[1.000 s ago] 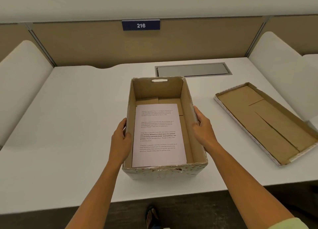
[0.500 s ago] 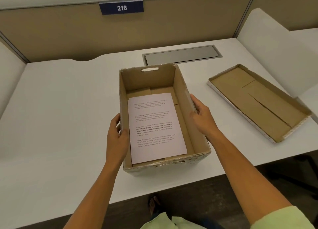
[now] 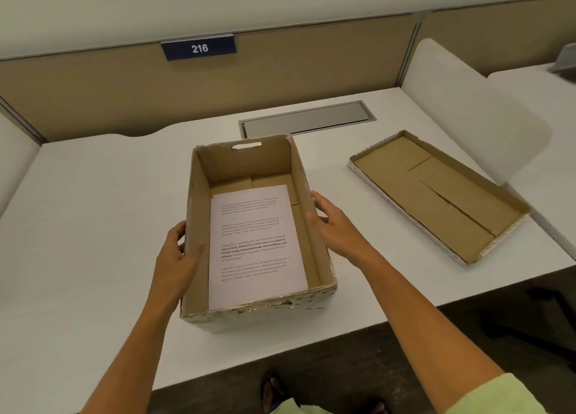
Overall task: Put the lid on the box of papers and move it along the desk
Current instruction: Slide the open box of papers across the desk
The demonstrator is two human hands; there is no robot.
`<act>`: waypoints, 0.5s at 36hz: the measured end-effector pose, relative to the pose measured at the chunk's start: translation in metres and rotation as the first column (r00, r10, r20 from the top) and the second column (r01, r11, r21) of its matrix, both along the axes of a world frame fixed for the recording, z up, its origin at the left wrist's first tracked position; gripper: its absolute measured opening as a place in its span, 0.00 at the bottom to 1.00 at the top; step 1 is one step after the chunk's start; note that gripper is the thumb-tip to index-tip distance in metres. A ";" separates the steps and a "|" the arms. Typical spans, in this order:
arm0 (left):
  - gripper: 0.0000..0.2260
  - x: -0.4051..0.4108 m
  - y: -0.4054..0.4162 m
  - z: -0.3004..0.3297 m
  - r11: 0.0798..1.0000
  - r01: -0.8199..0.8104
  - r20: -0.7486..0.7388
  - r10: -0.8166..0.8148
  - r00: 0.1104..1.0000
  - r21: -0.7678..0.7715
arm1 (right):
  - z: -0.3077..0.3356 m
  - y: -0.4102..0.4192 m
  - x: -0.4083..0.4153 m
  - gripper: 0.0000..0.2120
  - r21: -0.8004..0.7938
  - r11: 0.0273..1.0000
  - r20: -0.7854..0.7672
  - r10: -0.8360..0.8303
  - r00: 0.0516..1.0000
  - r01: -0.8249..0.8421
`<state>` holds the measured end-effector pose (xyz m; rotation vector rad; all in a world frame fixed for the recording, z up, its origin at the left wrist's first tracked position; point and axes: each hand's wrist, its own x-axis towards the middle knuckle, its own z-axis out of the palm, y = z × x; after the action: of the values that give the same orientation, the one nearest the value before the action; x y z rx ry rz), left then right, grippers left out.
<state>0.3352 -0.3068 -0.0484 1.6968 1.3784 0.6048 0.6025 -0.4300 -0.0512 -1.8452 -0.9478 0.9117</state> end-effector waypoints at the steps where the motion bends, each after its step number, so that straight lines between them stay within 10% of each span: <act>1: 0.25 0.001 -0.003 0.001 1.000 -0.003 -0.026 0.004 1.000 0.011 | 0.001 -0.006 0.004 0.28 -0.012 1.000 0.005 0.026 1.000 -0.026; 18: 0.27 0.021 -0.047 0.012 0.983 -0.051 -0.291 0.102 0.951 0.178 | -0.002 -0.094 0.092 0.28 0.006 0.986 -0.052 0.168 0.984 -0.168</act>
<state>0.3561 -0.3534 -0.0362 1.9388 1.6514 0.5356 0.6948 -0.5244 -0.0534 -1.7510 -1.0832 1.0558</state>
